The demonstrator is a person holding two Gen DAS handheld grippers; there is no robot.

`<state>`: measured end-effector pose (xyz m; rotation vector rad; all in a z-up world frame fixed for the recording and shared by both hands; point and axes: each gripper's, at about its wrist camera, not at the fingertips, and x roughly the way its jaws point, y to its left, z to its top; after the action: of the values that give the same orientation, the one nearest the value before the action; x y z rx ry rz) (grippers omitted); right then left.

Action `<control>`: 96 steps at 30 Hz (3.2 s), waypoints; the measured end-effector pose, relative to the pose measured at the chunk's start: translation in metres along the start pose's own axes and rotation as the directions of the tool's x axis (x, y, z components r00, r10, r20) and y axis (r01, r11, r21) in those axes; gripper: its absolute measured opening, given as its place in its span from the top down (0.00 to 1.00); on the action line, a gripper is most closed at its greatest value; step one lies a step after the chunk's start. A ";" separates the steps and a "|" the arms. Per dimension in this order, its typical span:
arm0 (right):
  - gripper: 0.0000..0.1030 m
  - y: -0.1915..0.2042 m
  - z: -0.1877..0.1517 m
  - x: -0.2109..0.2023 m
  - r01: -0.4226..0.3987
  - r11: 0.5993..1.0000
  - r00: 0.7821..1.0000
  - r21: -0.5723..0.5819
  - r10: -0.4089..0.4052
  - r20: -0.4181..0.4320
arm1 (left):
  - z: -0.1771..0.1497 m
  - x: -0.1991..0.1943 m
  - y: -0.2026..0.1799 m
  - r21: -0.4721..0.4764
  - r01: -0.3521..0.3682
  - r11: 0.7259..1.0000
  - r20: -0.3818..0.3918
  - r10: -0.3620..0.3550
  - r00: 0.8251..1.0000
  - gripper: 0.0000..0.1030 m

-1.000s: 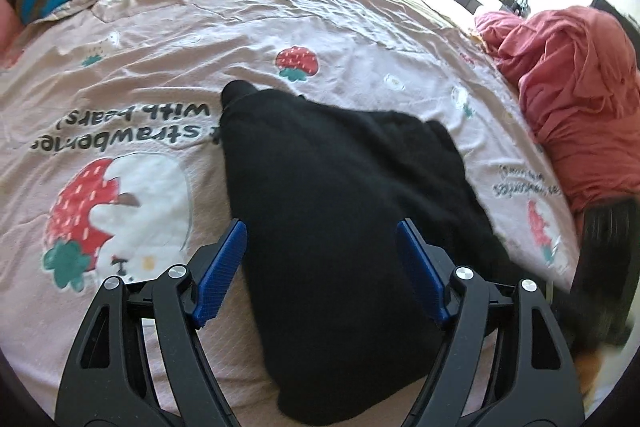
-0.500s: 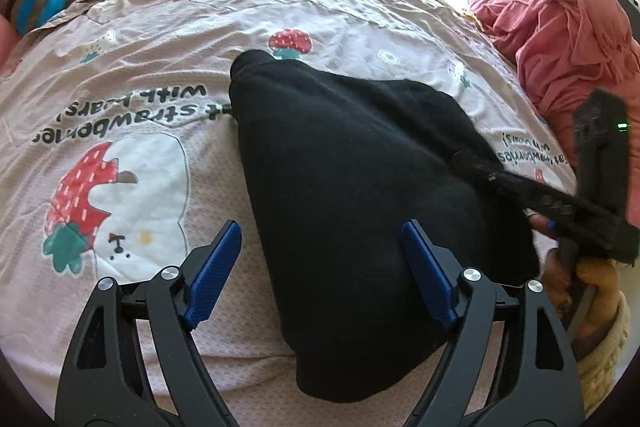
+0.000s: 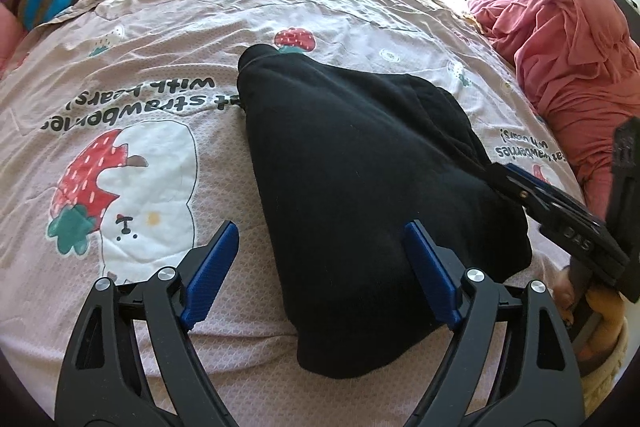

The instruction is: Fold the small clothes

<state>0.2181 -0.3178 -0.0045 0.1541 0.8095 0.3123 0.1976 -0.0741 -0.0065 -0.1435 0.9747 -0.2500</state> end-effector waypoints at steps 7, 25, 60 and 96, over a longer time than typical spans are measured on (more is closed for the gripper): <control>0.16 0.009 -0.013 -0.051 0.039 0.998 0.993 -0.049 -0.033 0.117 | -0.008 -0.024 -0.003 0.022 -0.001 1.000 0.051 0.000 0.999 0.18; 0.04 0.045 -0.052 -0.125 0.079 0.992 0.955 -0.103 -0.046 0.295 | -0.060 -0.094 -0.007 0.084 -0.075 0.994 0.181 0.059 0.982 0.09; 0.04 0.054 -0.125 -0.093 0.193 0.981 0.976 -0.005 -0.191 0.100 | -0.128 -0.096 0.016 0.018 -0.132 0.991 0.206 0.126 0.970 0.09; 0.04 0.057 -0.126 -0.091 0.203 0.979 0.976 -0.022 -0.200 0.085 | -0.129 -0.104 0.015 0.004 -0.134 0.991 0.220 0.130 0.967 0.09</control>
<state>0.0547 -0.2920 -0.0142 0.0547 0.7317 0.1259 0.0372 -0.0328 0.0016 -0.0858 0.7587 -0.1175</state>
